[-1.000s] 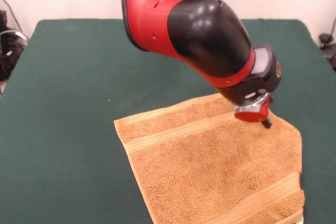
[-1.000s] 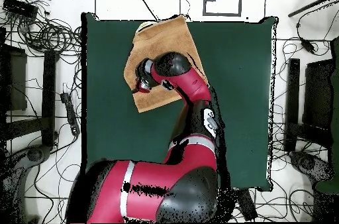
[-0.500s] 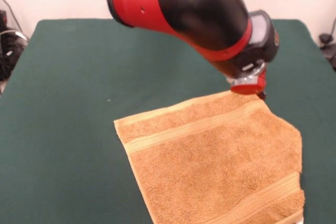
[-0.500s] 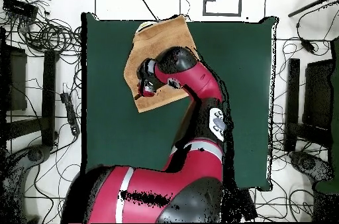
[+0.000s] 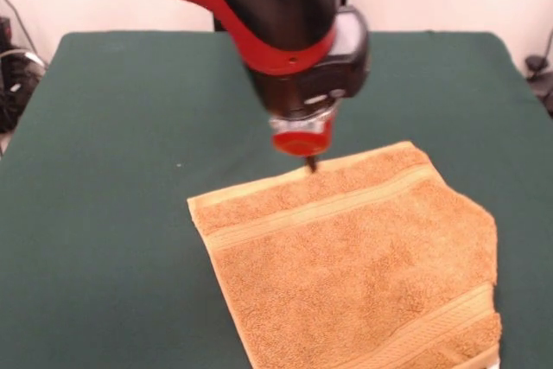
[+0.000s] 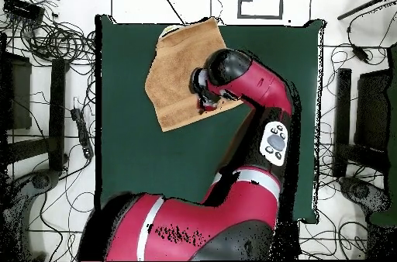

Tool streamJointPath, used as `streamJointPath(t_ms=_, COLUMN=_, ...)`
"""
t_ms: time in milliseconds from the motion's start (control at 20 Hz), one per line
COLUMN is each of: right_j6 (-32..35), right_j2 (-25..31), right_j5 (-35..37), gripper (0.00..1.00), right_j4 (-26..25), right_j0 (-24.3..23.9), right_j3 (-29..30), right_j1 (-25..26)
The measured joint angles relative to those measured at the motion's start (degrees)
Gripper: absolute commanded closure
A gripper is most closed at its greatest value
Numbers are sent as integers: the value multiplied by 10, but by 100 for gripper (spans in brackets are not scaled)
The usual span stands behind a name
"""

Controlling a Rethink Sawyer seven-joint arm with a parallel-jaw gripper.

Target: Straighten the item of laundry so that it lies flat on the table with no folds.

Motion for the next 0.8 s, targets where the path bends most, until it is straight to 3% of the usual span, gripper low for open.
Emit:
streamJointPath(t_ms=350, right_j6=0, right_j2=-19, right_j5=-106, gripper=0, right_j4=-31, right_j0=-19, right_j3=-30, right_j1=15)
streamJointPath(t_ms=800, right_j6=0, right_j2=-19, right_j5=-153, gripper=0, right_j4=-31, right_j0=-34, right_j3=-34, right_j1=25)
